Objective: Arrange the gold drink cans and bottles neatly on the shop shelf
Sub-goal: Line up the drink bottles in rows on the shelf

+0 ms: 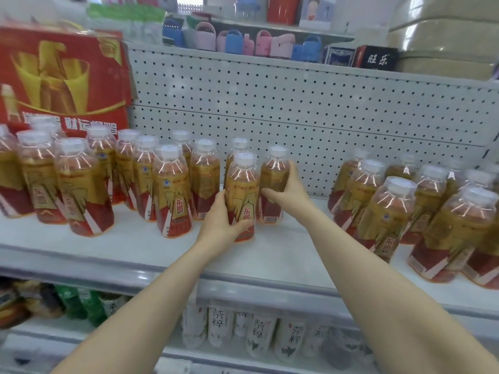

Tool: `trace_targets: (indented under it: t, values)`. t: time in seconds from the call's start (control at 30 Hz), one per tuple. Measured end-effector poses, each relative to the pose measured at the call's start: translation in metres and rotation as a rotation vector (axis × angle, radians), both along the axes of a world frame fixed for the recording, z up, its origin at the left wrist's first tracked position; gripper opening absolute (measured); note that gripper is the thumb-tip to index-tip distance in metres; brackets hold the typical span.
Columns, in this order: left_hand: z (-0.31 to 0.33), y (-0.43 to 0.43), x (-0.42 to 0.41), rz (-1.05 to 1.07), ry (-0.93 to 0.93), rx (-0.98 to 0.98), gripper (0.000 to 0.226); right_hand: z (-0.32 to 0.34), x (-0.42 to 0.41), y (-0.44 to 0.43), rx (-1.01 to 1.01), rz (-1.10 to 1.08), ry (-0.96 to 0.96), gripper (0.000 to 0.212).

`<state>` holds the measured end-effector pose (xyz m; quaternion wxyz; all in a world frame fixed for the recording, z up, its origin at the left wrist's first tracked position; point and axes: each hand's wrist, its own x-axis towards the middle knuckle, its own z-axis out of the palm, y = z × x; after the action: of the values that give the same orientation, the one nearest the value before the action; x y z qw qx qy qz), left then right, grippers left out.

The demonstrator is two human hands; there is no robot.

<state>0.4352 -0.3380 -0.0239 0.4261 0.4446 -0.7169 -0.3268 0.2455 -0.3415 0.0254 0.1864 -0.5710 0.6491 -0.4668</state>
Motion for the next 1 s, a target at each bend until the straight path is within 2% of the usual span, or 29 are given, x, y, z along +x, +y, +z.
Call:
trace_targets:
  t: [0.17, 0.43, 0.53, 0.7, 0.8, 1.0]
  values:
    - [0.001, -0.004, -0.004, -0.005, -0.012, 0.009, 0.075, -0.001, -0.007, -0.007, 0.001, -0.060, 0.058, 0.076]
    - [0.000, -0.011, -0.012, -0.013, 0.007, 0.022, 0.075, -0.005, -0.044, -0.002, -0.064, -0.416, 0.115, 0.083]
    - [0.001, -0.012, -0.015, -0.015, 0.003, 0.019, 0.075, 0.001, -0.052, 0.000, -0.058, -0.356, 0.089, 0.088]
    - [0.001, -0.014, -0.018, -0.011, -0.018, 0.005, 0.076, 0.017, -0.056, 0.000, -0.084, -0.215, 0.016, 0.085]
    - [0.000, -0.015, -0.018, -0.012, -0.017, 0.003, 0.076, 0.016, -0.060, -0.001, -0.108, -0.222, 0.067, 0.085]
    - [-0.002, -0.015, -0.017, -0.012, -0.011, -0.006, 0.073, 0.014, -0.056, -0.002, -0.148, -0.320, 0.124, 0.098]
